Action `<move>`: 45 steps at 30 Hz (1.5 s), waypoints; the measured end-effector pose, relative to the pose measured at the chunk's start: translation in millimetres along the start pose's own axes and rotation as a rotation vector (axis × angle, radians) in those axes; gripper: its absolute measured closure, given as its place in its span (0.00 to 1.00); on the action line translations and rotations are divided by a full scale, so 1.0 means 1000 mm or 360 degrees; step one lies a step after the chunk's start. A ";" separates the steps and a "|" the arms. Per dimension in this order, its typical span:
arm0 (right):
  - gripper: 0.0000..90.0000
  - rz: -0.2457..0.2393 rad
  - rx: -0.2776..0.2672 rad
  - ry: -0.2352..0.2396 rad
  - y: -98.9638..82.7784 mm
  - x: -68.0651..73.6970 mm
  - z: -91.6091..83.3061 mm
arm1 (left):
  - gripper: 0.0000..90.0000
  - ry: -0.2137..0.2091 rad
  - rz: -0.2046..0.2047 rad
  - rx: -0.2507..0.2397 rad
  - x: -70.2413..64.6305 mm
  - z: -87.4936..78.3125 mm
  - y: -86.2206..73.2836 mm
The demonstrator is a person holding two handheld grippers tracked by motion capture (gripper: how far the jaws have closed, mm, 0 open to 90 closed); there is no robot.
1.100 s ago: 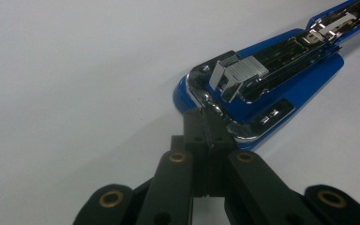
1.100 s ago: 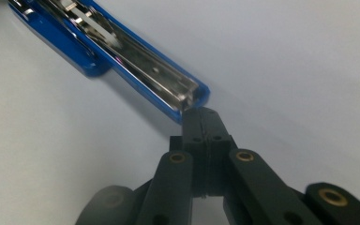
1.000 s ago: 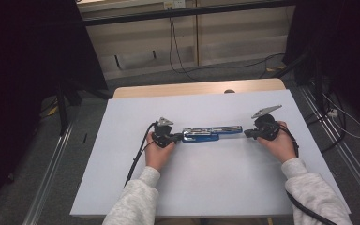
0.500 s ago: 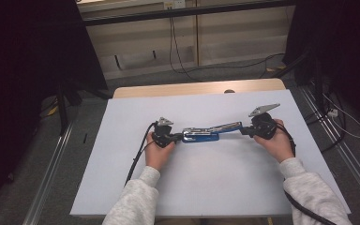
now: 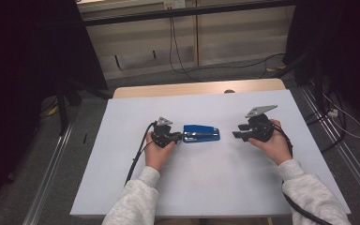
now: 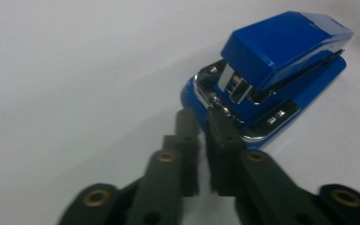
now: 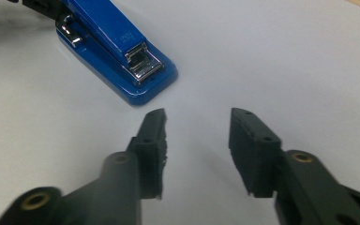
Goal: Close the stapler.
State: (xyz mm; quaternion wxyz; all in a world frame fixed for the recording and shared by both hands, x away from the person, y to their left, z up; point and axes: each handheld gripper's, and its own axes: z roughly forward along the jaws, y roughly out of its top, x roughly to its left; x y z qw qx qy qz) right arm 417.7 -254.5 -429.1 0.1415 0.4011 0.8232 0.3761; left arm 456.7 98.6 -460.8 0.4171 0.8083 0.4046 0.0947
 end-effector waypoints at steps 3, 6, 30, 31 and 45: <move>0.50 0.0042 -0.0024 0.0005 -0.004 -0.001 -0.005 | 0.66 -0.0014 -0.0004 -0.0034 0.000 -0.008 0.002; 0.40 0.0058 -0.0045 -0.0001 -0.009 -0.001 -0.012 | 0.49 -0.0064 -0.0013 -0.0057 -0.002 -0.019 0.004; 0.16 0.0019 -0.0056 0.0013 -0.050 0.039 -0.062 | 0.11 -0.0175 0.0105 -0.0196 0.006 -0.107 -0.036; 0.16 0.0022 -0.0059 0.0019 -0.052 0.040 -0.063 | 0.10 -0.0176 0.0101 -0.0202 0.007 -0.110 -0.038; 0.14 0.0020 -0.0055 0.0046 -0.064 0.049 -0.074 | 0.10 -0.0168 0.0127 -0.0218 0.012 -0.138 -0.061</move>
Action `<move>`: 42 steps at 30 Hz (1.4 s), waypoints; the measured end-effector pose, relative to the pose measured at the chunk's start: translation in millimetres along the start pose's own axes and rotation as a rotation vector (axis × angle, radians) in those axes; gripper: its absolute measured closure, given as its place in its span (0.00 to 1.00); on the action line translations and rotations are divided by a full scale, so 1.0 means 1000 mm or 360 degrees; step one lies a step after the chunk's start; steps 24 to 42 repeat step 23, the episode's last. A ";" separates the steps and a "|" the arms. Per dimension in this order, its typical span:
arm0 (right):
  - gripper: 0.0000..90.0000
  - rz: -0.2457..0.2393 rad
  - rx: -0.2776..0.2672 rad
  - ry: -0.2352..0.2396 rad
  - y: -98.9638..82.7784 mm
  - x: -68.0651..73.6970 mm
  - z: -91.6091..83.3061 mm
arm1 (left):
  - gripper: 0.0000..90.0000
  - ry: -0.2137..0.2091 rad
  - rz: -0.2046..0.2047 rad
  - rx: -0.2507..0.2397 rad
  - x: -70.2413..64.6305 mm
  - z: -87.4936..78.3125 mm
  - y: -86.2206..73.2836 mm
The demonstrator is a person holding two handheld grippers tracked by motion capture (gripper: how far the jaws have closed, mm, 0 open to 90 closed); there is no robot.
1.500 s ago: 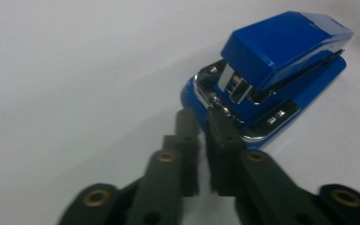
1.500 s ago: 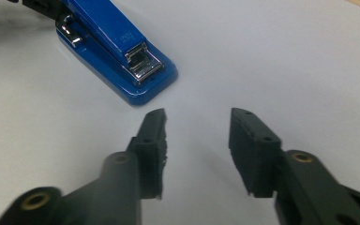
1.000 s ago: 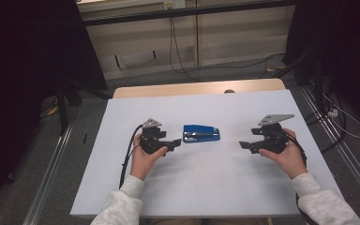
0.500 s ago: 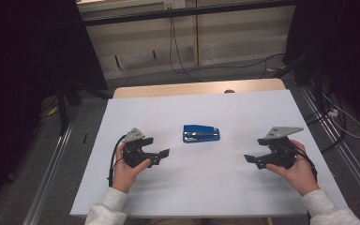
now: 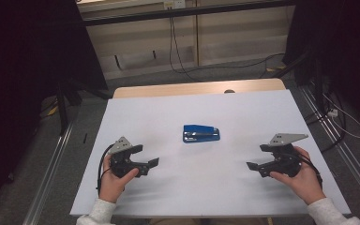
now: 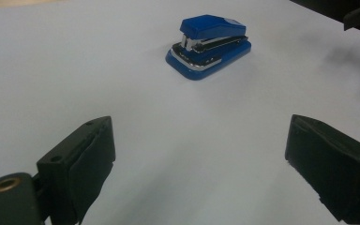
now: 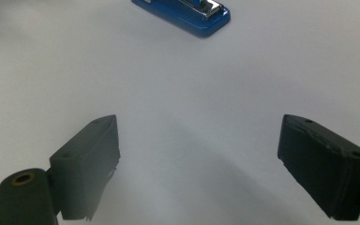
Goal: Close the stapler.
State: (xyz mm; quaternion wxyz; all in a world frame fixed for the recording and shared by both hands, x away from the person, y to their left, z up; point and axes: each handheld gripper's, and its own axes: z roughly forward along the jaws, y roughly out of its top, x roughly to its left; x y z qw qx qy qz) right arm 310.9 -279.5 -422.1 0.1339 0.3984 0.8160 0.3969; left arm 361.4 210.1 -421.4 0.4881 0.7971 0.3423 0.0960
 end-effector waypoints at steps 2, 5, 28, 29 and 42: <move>0.14 0.0012 -0.0001 0.0002 -0.003 0.000 -0.003 | 0.10 -0.0002 -0.0002 -0.0004 0.000 -0.004 -0.002; 0.14 0.0017 0.0001 0.0003 -0.006 0.001 -0.005 | 0.10 0.0009 0.0008 -0.0024 -0.001 -0.011 -0.004; 0.13 0.0000 0.0018 0.0020 -0.020 0.008 -0.014 | 0.10 0.0064 -0.0029 -0.0018 0.009 -0.033 -0.021; 0.13 0.0000 0.0018 0.0020 -0.020 0.008 -0.014 | 0.10 0.0064 -0.0029 -0.0018 0.009 -0.033 -0.021; 0.13 0.0000 0.0018 0.0020 -0.020 0.008 -0.014 | 0.10 0.0064 -0.0029 -0.0018 0.009 -0.033 -0.021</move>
